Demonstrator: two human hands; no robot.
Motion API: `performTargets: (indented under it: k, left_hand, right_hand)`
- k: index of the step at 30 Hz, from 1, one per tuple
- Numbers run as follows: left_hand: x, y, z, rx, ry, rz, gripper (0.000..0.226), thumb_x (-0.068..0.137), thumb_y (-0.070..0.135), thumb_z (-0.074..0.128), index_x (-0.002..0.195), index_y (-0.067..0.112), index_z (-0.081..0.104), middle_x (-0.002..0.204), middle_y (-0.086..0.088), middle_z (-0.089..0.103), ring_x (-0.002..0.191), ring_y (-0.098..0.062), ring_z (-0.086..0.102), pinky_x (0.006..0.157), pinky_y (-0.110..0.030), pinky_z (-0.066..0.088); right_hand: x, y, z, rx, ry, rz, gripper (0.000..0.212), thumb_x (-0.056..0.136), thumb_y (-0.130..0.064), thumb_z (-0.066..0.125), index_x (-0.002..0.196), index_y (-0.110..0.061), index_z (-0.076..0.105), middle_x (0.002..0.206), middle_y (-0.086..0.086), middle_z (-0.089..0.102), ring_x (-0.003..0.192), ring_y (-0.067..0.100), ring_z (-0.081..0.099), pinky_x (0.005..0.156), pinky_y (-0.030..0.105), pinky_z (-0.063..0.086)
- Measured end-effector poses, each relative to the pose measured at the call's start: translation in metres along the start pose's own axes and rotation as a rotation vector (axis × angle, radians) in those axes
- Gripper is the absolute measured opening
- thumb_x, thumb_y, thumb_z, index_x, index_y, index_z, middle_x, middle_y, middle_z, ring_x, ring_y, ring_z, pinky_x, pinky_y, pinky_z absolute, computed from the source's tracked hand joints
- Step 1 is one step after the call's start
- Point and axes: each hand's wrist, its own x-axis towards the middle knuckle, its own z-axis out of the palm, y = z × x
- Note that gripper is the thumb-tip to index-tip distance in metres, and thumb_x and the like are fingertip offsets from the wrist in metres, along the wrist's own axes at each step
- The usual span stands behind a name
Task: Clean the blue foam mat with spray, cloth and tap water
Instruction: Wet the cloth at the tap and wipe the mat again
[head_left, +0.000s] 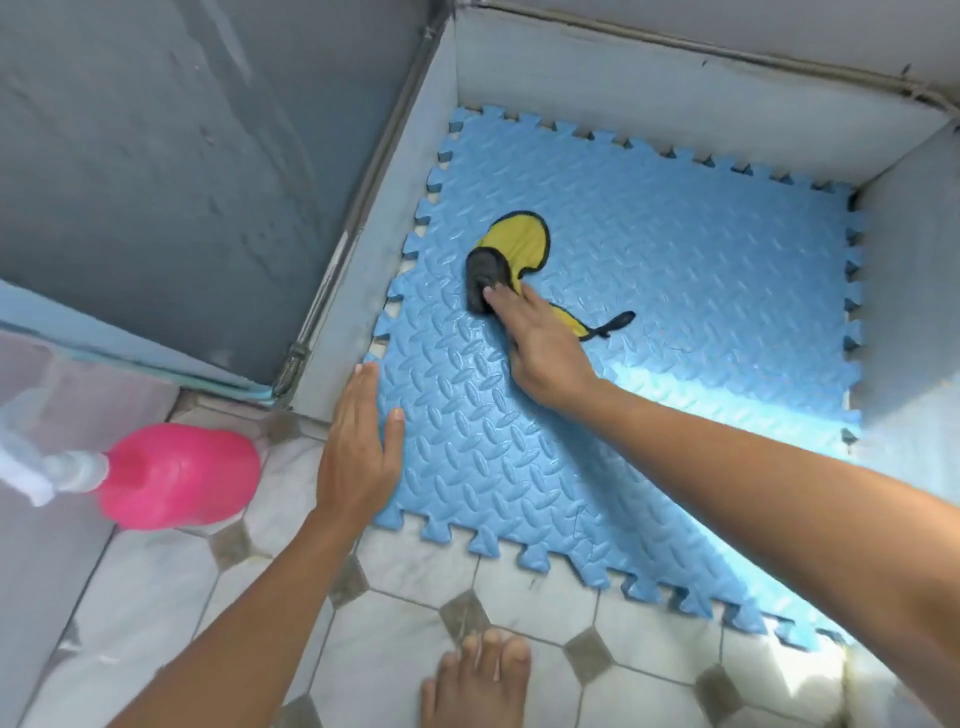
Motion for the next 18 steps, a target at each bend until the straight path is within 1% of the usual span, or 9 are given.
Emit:
performTargets:
  k: [2, 5, 7, 8, 9, 11, 14, 16, 18]
  left_hand:
    - [-0.001, 0.003, -0.004, -0.056, 0.018, -0.02, 0.064, 0.104, 0.036, 0.037, 0.159, 0.005, 0.025, 0.165, -0.011, 0.029, 0.154, -0.022, 0.026, 0.125, -0.031, 0.021]
    - [-0.002, 0.0, -0.005, 0.001, 0.014, 0.045, 0.064, 0.105, 0.036, 0.036, 0.159, 0.004, 0.024, 0.166, -0.012, 0.027, 0.154, -0.023, 0.025, 0.125, -0.033, 0.021]
    - [0.0, -0.001, -0.002, 0.078, 0.006, 0.095, 0.061, 0.105, 0.035, 0.037, 0.158, 0.004, 0.031, 0.165, -0.013, 0.03, 0.154, -0.025, 0.026, 0.125, -0.038, 0.023]
    - [0.001, -0.001, -0.001, 0.12, -0.001, 0.108, 0.06, 0.105, 0.034, 0.038, 0.156, 0.005, 0.035, 0.163, -0.014, 0.033, 0.153, -0.026, 0.028, 0.124, -0.042, 0.026]
    - [0.001, -0.001, 0.001, 0.166, -0.009, 0.115, 0.058, 0.104, 0.034, 0.039, 0.154, 0.006, 0.04, 0.162, -0.014, 0.037, 0.153, -0.027, 0.029, 0.123, -0.046, 0.029]
    - [0.0, 0.0, 0.002, 0.24, -0.028, 0.114, 0.056, 0.101, 0.034, 0.043, 0.15, 0.007, 0.048, 0.159, -0.014, 0.041, 0.152, -0.027, 0.03, 0.12, -0.051, 0.032]
    - [-0.001, 0.0, 0.003, 0.267, -0.034, 0.101, 0.056, 0.099, 0.032, 0.046, 0.148, 0.008, 0.051, 0.159, -0.013, 0.042, 0.152, -0.027, 0.03, 0.12, -0.051, 0.031]
    - [-0.002, 0.002, 0.003, 0.268, -0.029, 0.1, 0.056, 0.098, 0.032, 0.046, 0.148, 0.008, 0.051, 0.159, -0.014, 0.042, 0.152, -0.028, 0.03, 0.12, -0.051, 0.031]
    - [-0.001, 0.002, 0.004, 0.26, -0.031, 0.104, 0.056, 0.098, 0.033, 0.044, 0.147, 0.008, 0.052, 0.159, -0.014, 0.042, 0.152, -0.029, 0.031, 0.12, -0.051, 0.031]
  right_hand:
    - [-0.036, -0.014, 0.014, -0.052, -0.153, -0.267, 0.071, 0.089, 0.001, 0.053, 0.156, -0.016, 0.037, 0.163, 0.004, 0.035, 0.154, 0.032, 0.021, 0.126, 0.043, 0.022]
    - [-0.086, 0.003, 0.001, -0.173, -0.405, -0.595, 0.076, 0.082, 0.001, 0.046, 0.156, -0.016, 0.038, 0.165, 0.003, 0.032, 0.156, 0.03, 0.017, 0.127, 0.038, 0.015]
    - [-0.095, 0.033, -0.029, -0.249, -0.498, -0.69, 0.08, 0.08, 0.001, 0.041, 0.157, -0.017, 0.035, 0.167, 0.001, 0.026, 0.157, 0.026, 0.012, 0.128, 0.038, 0.016]
    - [-0.093, 0.053, -0.044, -0.256, -0.496, -0.675, 0.081, 0.078, 0.001, 0.04, 0.157, -0.017, 0.035, 0.167, 0.001, 0.025, 0.157, 0.025, 0.012, 0.127, 0.038, 0.017]
    - [-0.086, 0.078, -0.059, -0.257, -0.47, -0.606, 0.081, 0.078, 0.002, 0.039, 0.157, -0.016, 0.036, 0.167, 0.002, 0.026, 0.157, 0.026, 0.014, 0.127, 0.038, 0.019]
    - [-0.073, 0.126, -0.089, -0.273, -0.35, -0.345, 0.082, 0.08, 0.011, 0.045, 0.156, -0.018, 0.037, 0.165, 0.006, 0.031, 0.154, 0.031, 0.023, 0.125, 0.044, 0.023]
    - [-0.067, 0.178, -0.118, -0.206, -0.057, 0.215, 0.09, 0.08, 0.018, 0.045, 0.157, -0.026, 0.03, 0.165, 0.009, 0.028, 0.153, 0.034, 0.023, 0.125, 0.051, 0.022]
    - [-0.067, 0.189, -0.121, -0.12, 0.189, 0.613, 0.072, 0.092, 0.01, 0.043, 0.157, -0.018, 0.032, 0.166, 0.01, 0.025, 0.154, 0.031, 0.02, 0.126, 0.047, 0.018]
    - [-0.063, 0.186, -0.114, -0.066, 0.334, 0.764, 0.054, 0.105, -0.015, 0.046, 0.157, -0.012, 0.033, 0.165, 0.013, 0.026, 0.153, 0.031, 0.021, 0.126, 0.045, 0.017]
